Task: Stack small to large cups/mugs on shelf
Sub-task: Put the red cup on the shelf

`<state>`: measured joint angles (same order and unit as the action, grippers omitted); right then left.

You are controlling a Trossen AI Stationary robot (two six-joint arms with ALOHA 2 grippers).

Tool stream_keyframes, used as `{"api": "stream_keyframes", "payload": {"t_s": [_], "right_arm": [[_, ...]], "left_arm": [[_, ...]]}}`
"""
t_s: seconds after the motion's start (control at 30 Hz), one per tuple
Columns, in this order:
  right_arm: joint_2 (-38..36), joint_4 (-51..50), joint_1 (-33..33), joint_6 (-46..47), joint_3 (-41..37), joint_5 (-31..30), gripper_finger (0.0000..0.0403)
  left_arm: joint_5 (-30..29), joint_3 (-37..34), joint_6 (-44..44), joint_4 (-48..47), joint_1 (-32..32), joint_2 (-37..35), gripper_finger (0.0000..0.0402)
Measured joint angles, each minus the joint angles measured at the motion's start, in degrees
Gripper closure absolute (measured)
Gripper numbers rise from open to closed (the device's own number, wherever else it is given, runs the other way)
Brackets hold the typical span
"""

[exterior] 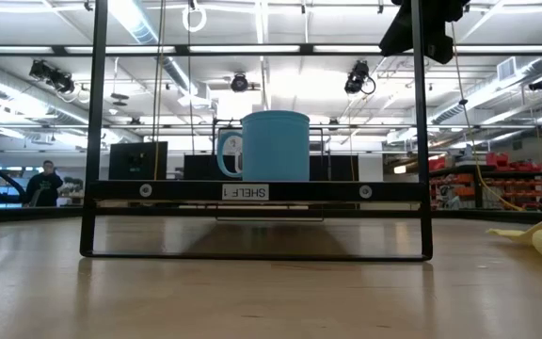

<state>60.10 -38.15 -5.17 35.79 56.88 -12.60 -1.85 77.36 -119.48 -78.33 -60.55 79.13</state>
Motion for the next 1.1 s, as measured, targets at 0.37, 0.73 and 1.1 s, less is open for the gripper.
{"api": "stream_keyframes", "payload": {"t_s": [0.37,0.73,1.1], "right_arm": [[0.00,0.00,0.00,0.00,0.00,0.00,0.0347],[0.00,0.02,0.00,0.00,0.00,0.00,0.0347],[0.00,0.02,0.00,0.02,0.00,0.00,0.0347]], "left_arm": [[-0.22,-0.04,0.85,-1.12,-0.07,2.25,0.0321],[-0.22,-0.11,1.70,-1.69,-0.11,2.27,0.0295],[-0.17,-0.11,3.08,-1.04,-0.11,4.11,0.0294]]}}
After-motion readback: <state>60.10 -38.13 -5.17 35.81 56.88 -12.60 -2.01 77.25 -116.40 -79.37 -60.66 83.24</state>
